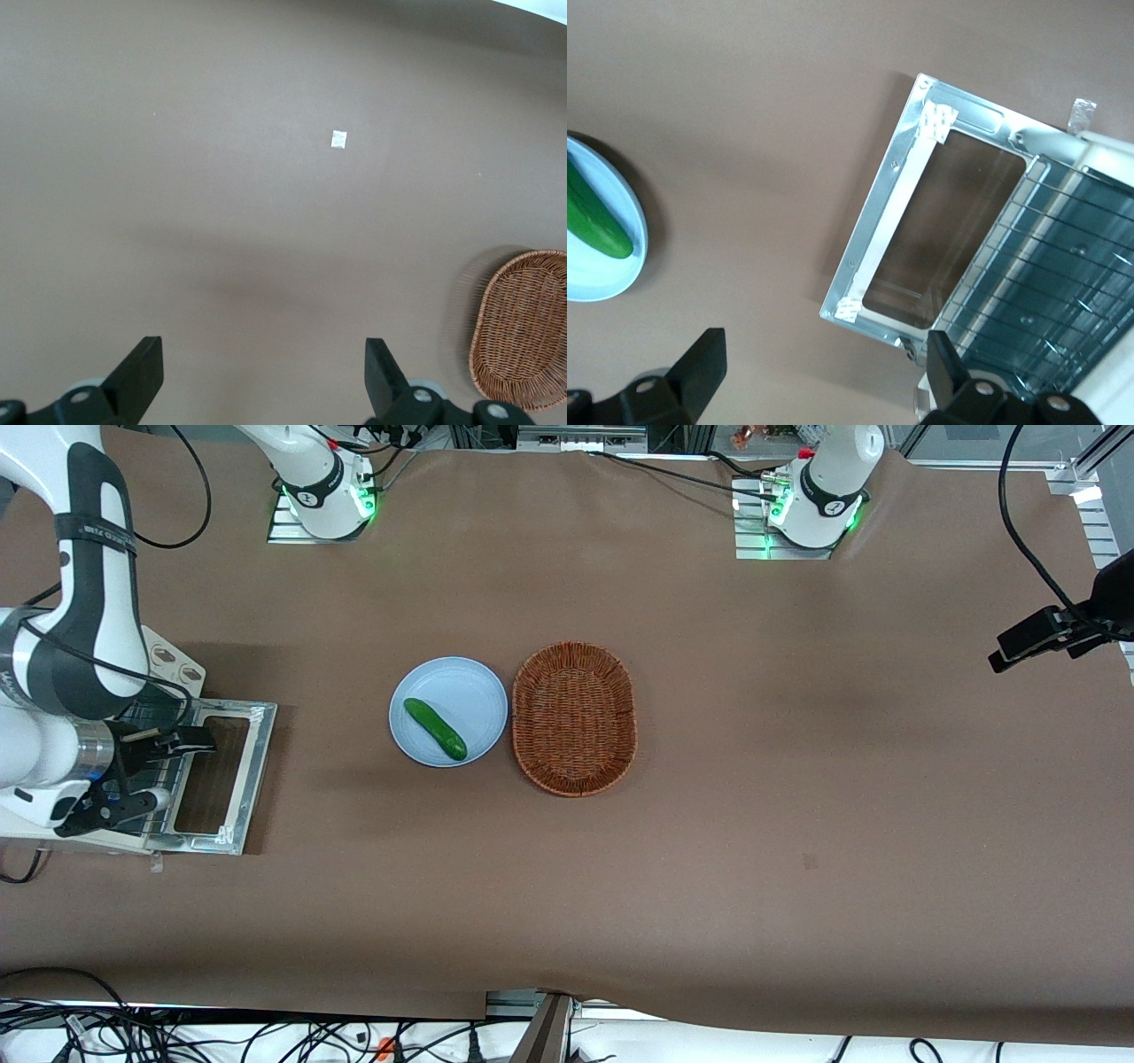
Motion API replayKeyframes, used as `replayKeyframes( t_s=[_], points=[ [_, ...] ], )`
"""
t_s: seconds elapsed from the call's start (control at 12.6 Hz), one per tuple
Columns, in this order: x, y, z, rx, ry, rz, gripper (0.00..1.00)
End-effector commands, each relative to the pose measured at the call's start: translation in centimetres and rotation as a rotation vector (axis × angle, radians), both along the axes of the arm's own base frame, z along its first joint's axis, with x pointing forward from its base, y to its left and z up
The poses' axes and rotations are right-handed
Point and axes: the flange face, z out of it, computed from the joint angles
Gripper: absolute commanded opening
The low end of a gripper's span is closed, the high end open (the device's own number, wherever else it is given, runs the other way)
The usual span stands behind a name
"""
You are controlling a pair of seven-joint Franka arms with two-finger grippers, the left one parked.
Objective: Open oven door with right arm only
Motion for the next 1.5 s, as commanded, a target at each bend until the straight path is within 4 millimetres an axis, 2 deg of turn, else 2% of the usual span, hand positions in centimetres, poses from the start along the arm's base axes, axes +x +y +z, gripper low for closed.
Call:
replayKeyframes(
  t_s=[0.0, 0.24, 0.55, 0.95, 1.19, 1.42],
  points=[
    [-1.9, -0.1, 5.3, 0.01, -0.028, -0.004, 1.0],
    [-3.8, -0.2, 9.7, 0.012, -0.049, -0.037, 1.0],
    [-6.8, 0.0, 14.4, -0.018, -0.083, -0.194, 1.0],
    [-9.2, -0.9, 17.3, -0.011, -0.125, -0.284, 1.0],
    [-9.5, -0.9, 18.4, -0.046, -0.153, -0.316, 1.0],
    [-8.9, -1.0, 18.9, -0.046, -0.198, -0.301, 1.0]
  ],
)
